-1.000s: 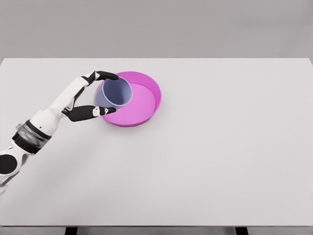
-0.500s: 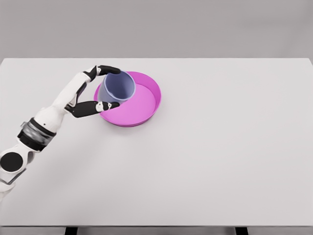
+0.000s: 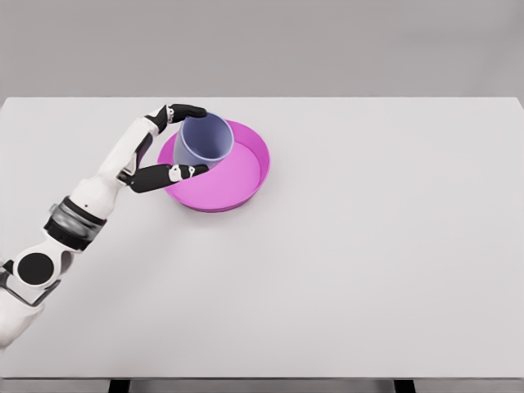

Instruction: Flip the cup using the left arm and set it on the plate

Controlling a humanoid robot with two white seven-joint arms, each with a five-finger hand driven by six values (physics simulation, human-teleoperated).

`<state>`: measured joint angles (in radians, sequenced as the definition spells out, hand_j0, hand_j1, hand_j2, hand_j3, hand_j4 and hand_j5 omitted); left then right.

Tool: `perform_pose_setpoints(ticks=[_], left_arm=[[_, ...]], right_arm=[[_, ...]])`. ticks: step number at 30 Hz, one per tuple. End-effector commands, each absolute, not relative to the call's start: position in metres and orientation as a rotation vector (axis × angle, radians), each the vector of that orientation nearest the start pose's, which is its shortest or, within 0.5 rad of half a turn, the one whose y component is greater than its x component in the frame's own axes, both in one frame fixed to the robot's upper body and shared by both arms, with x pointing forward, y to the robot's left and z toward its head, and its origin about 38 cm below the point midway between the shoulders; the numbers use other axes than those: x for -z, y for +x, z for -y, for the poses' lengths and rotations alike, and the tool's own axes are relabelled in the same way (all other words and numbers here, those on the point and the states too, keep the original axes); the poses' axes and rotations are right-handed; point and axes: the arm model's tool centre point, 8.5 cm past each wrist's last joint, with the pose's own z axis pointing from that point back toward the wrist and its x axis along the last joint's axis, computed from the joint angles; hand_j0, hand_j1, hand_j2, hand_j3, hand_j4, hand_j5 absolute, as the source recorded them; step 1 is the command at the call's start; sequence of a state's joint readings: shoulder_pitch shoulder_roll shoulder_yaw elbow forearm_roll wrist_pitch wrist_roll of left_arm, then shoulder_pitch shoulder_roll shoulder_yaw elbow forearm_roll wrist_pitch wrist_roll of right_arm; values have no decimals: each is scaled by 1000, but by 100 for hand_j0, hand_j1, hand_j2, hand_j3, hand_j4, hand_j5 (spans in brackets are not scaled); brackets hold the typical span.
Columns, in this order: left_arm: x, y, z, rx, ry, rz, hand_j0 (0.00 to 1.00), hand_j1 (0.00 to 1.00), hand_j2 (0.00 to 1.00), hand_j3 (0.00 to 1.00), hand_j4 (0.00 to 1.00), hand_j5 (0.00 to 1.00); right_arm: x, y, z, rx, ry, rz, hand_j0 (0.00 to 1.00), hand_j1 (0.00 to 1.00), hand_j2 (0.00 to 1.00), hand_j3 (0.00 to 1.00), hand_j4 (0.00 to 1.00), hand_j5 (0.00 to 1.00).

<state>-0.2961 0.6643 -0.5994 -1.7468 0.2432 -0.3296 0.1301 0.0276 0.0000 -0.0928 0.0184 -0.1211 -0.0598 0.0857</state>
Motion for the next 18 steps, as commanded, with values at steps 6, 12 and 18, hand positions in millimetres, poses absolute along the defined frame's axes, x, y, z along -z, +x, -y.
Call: perform_pose_setpoints(ticks=[6,12,18], left_arm=[[-184,380,-227,724,-118,1982,72,72,72,72,72,72],[-183,382,-224,675,-145,1982,72,72,72,72,72,72],[-182,384,-221,634,-166,1984,72,72,72,72,72,72]], right_arm=[[262,-17,265,211,-11,32,100,100,100,100,100,100],[262,-17,265,213,-11,32,100,100,100,100,100,100],[262,-17,265,211,-11,32,100,100,100,100,100,100]])
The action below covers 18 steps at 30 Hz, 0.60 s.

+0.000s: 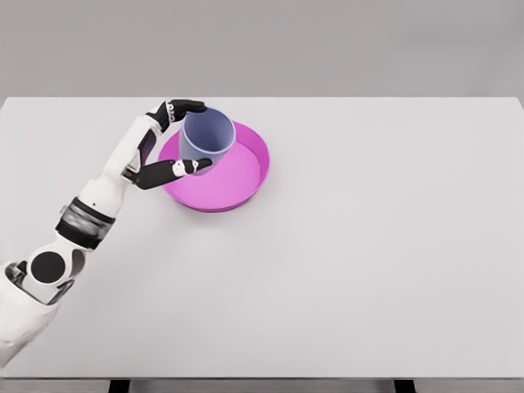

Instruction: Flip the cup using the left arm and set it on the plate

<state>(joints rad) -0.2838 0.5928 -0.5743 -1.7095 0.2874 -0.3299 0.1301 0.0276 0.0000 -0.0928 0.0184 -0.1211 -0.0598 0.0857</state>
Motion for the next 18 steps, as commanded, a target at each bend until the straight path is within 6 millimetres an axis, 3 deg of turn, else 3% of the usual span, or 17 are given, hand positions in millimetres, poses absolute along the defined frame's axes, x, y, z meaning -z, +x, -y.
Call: perform_pose_setpoints(ticks=[1,18], left_arm=[[-182,384,-222,628,-170,1981,72,72,72,72,72,72],[-169,389,-220,542,-202,1955,73,73,73,73,73,73]], right_arm=[[262,-17,265,211,-11,32,100,100,100,100,100,100],[262,-17,265,211,-11,32,100,100,100,100,100,100]])
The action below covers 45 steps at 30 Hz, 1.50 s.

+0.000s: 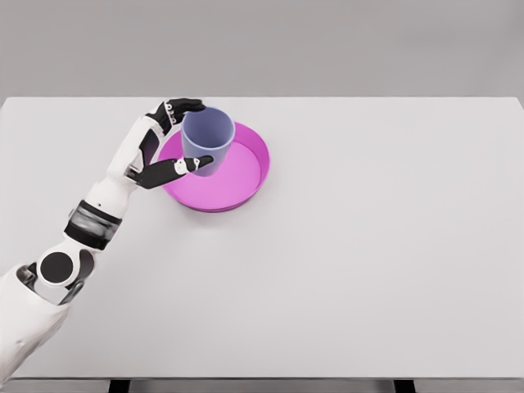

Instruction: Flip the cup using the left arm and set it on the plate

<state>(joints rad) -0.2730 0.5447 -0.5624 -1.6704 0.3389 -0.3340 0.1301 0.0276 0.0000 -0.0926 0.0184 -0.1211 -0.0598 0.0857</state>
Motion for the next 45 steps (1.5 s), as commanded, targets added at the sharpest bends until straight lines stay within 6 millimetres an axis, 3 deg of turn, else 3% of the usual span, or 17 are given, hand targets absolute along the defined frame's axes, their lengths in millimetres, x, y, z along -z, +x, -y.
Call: perform_pose_setpoints(ticks=[1,45], left_arm=[[-169,390,-220,533,-199,1957,73,73,73,73,73,73],[-129,402,-213,439,-188,1874,76,76,76,76,76,76]], right_arm=[[262,-17,265,211,-11,32,100,100,100,100,100,100],[262,-17,265,213,-11,32,100,100,100,100,100,100]])
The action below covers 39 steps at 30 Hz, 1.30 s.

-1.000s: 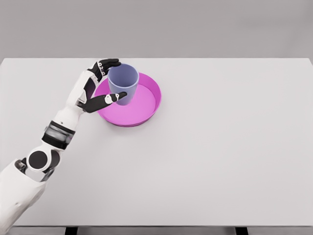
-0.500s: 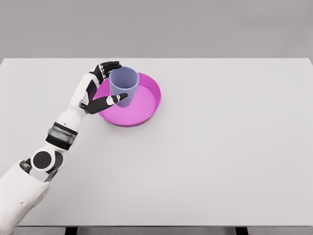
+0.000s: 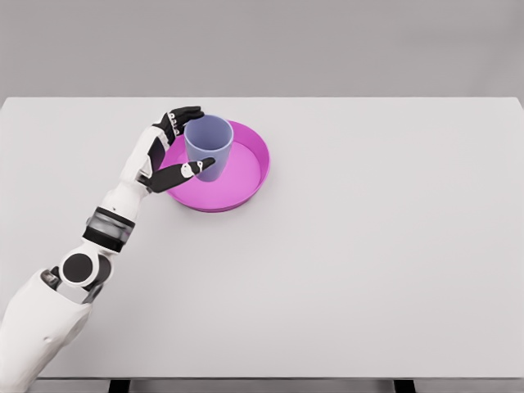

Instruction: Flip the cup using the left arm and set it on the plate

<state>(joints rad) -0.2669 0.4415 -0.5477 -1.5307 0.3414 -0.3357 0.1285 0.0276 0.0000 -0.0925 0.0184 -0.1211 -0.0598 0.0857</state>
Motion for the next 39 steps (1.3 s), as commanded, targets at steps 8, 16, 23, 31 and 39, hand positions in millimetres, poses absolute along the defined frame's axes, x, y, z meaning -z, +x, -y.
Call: perform_pose_setpoints(ticks=[8,16,23,31,39], left_arm=[[-120,404,-213,427,-182,1854,77,77,77,77,77,77],[-113,405,-214,415,-176,1834,78,78,78,78,78,78],[-110,406,-210,397,-189,1830,78,78,78,78,78,78],[-111,407,-208,377,-195,1835,78,78,78,78,78,78],[-109,406,-208,343,-215,1827,80,80,80,80,80,80]], right_arm=[[262,-17,265,213,-11,32,100,100,100,100,100,100],[262,-17,265,211,-11,32,100,100,100,100,100,100],[262,-17,265,211,-11,32,100,100,100,100,100,100],[262,-17,265,213,-11,32,100,100,100,100,100,100],[262,-17,265,211,-11,32,100,100,100,100,100,100]])
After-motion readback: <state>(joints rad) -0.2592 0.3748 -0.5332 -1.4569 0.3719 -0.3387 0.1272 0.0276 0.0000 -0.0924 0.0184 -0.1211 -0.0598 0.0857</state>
